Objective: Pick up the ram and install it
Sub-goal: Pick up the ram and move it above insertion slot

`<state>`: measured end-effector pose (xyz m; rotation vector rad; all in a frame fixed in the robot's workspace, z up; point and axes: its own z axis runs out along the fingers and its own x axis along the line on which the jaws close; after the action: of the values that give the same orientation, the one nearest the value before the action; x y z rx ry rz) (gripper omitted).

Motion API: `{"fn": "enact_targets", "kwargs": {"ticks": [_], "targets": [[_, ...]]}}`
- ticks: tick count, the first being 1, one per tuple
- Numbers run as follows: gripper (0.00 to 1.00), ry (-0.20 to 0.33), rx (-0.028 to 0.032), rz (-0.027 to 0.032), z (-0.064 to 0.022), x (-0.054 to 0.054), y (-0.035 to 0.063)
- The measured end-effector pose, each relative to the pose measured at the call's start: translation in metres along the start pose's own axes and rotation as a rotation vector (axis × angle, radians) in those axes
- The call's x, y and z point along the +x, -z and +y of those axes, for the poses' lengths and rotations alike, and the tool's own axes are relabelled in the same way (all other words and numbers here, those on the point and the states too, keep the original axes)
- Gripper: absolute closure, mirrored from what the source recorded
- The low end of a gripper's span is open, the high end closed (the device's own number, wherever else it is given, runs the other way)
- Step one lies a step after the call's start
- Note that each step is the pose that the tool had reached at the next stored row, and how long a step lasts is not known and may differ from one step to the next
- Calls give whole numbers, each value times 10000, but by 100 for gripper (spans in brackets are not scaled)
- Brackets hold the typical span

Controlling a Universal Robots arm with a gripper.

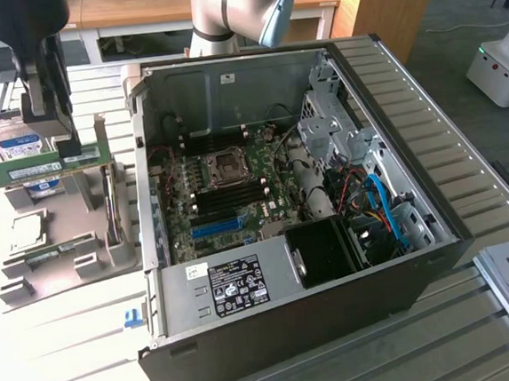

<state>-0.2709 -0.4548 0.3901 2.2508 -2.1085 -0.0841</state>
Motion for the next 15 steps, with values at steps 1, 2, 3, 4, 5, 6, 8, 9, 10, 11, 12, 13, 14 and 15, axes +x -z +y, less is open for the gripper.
{"fn": "enact_targets", "kwargs": {"ticks": [1, 2, 3, 4, 5, 6, 8, 9, 10, 11, 12, 13, 14, 15], "targets": [[88, 1, -6, -1, -18, 2, 1], [88, 1, -11, -1, -36, 4, 3], [88, 1, -16, -2, -56, 6, 4], [88, 1, -21, -3, -74, 8, 5], [88, 1, -27, -3, -91, 10, 7], [88, 2, -33, -3, -109, 11, 8], [88, 1, -43, -5, -143, 14, 11], [88, 1, -48, -4, -160, 16, 12], [88, 1, -53, -4, -175, 18, 14], [88, 1, -57, -4, -191, 19, 15], [88, 1, -61, -4, -207, 21, 16], [88, 0, -65, -5, -222, 22, 17], [88, 1, -70, -5, -237, 24, 19], [88, 2, -74, -4, -253, 26, 20]]}}
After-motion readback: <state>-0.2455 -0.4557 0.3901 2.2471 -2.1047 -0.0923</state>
